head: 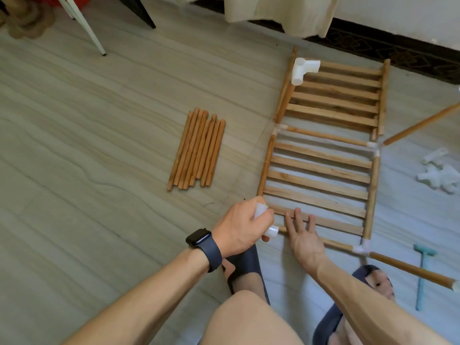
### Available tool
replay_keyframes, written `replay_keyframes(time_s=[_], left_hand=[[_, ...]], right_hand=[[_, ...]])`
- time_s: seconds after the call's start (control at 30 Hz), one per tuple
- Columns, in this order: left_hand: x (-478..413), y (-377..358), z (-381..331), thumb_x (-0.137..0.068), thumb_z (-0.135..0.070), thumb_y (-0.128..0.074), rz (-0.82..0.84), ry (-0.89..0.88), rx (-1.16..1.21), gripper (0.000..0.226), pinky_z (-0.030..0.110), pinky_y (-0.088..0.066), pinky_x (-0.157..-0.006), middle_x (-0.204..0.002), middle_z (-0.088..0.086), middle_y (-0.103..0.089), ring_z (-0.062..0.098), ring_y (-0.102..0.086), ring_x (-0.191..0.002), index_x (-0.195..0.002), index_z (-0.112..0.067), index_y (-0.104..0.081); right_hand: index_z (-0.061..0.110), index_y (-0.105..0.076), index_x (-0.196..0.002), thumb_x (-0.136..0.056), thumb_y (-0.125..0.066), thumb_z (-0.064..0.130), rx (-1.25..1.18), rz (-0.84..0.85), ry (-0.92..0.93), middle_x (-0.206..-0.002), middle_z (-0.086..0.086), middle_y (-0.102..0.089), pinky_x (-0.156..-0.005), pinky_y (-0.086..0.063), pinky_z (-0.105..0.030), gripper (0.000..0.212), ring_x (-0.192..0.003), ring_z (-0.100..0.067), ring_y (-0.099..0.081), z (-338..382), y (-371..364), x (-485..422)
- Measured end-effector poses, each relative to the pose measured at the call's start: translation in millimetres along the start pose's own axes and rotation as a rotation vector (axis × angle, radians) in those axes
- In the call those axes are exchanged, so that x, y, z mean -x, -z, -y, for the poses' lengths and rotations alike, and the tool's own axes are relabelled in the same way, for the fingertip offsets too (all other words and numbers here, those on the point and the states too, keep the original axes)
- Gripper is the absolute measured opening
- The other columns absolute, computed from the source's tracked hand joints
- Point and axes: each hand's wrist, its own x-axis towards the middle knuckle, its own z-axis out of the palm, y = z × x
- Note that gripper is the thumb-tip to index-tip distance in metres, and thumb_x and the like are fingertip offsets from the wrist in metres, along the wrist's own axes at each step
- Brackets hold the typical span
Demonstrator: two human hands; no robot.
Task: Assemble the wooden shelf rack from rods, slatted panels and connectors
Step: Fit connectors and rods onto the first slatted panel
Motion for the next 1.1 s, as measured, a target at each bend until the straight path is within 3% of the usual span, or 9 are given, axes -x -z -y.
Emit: replay_keyframes(time_s=[0.13,0.3,0.5,0.63,0.73,0.8,0.93,1.0,1.1], left_hand=[[3.4,-3.2,6.3,-0.092,-0.036,-0.049,-0.014,-0.005,0.045,0.026,0.021,-0.043,-0.053,-0.059,-0.007,-0.051,0.001,-0.059,-0.053,-0.07,-0.023,-0.044],[3.5,1.9,7.2,-0.103,-0.023,-0.051,0.008,0.005,0.009,0.031,0.011,-0.037,-0.053,-0.06,-0.007,-0.05,-0.004,-0.056,-0.052,-0.072,-0.023,-0.044],[5.8,-0.7,8.9,-0.087,-0.064,-0.044,0.058,0.061,0.037,0.042,0.031,-0.044,-0.066,-0.071,-0.008,-0.054,0.009,-0.053,-0.066,-0.081,-0.023,-0.049],[-17.0,17.9,-5.4,-0.096,-0.065,-0.044,0.173,0.085,-0.019,0.048,0.03,-0.046,-0.083,-0.091,-0.006,-0.068,0.007,-0.06,-0.085,-0.094,-0.021,-0.062],[-40.7,33.0,-8.9,-0.095,-0.072,-0.032,0.311,0.179,0.169,0.066,0.036,-0.046,-0.095,-0.105,-0.001,-0.073,0.017,-0.067,-0.102,-0.098,-0.019,-0.07],[-59.9,38.0,-5.3,-0.098,-0.069,-0.028,0.252,0.273,0.273,0.067,0.039,-0.048,-0.093,-0.106,0.001,-0.074,0.021,-0.069,-0.102,-0.104,-0.016,-0.069],[-102.0,25.0,30.4,-0.099,-0.061,-0.04,0.136,0.281,-0.076,0.048,0.036,-0.042,-0.105,-0.132,-0.005,-0.059,0.019,-0.054,-0.127,-0.13,-0.027,-0.053],[-119.9,13.5,56.4,-0.099,-0.058,-0.045,0.201,0.276,-0.4,0.063,0.036,-0.034,-0.113,-0.155,0.002,-0.039,0.022,-0.038,-0.142,-0.151,-0.024,-0.034],[-141.2,0.2,90.1,-0.1,-0.054,-0.044,0.253,0.271,-0.822,0.075,0.05,-0.012,-0.123,-0.168,0.003,-0.001,0.026,-0.007,-0.154,-0.16,-0.027,-0.008]], right_hand=[[0.014,0.029,-0.151,-0.1,-0.034,-0.001,0.032,-0.023,0.036,-0.162,-0.018,0.026,-0.119,-0.029,-0.053,0.082,-0.148,-0.054,0.007,-2.8,-3.5,-4.7],[0.022,0.02,-0.156,-0.102,-0.032,-0.001,0.029,0.05,0.018,-0.165,-0.009,0.022,-0.11,-0.043,-0.05,0.079,-0.151,-0.046,0.007,-4.1,9.6,-2.7],[0.031,0.007,-0.159,-0.097,-0.048,0.007,0.015,0.141,0.017,-0.168,-0.004,0.01,-0.118,-0.031,-0.054,0.086,-0.152,-0.041,-0.007,-11.6,29.5,-11.0],[0.029,0.004,-0.16,-0.097,-0.05,0.011,0.025,0.2,0.044,-0.168,-0.006,0.009,-0.123,-0.021,-0.048,0.085,-0.152,-0.04,-0.011,-14.9,39.5,-14.0],[0.028,-0.007,-0.161,-0.096,-0.051,0.017,0.022,0.238,0.079,-0.168,-0.009,-0.004,-0.122,-0.026,-0.043,0.079,-0.147,-0.036,-0.03,-18.0,52.3,-16.5],[0.031,-0.025,-0.157,-0.096,-0.054,0.025,-0.03,0.265,0.115,-0.163,-0.009,-0.027,-0.113,-0.039,-0.04,0.068,-0.135,-0.034,-0.047,-23.4,64.8,-21.0],[0.027,-0.043,-0.148,-0.099,-0.049,0.04,-0.23,0.133,0.099,-0.143,-0.007,-0.056,-0.105,-0.045,-0.037,0.051,-0.129,-0.03,-0.052,-41.9,90.6,-31.4],[0.025,-0.039,-0.151,-0.099,-0.045,0.041,-0.245,0.043,0.068,-0.152,-0.007,-0.045,-0.108,-0.042,-0.039,0.054,-0.134,-0.032,-0.045,-51.0,98.8,-40.0],[0.028,-0.029,-0.155,-0.101,-0.041,0.045,-0.198,0.007,0.075,-0.164,-0.007,-0.023,-0.117,-0.031,-0.044,0.058,-0.145,-0.035,-0.028,-55.9,106.4,-59.1]])
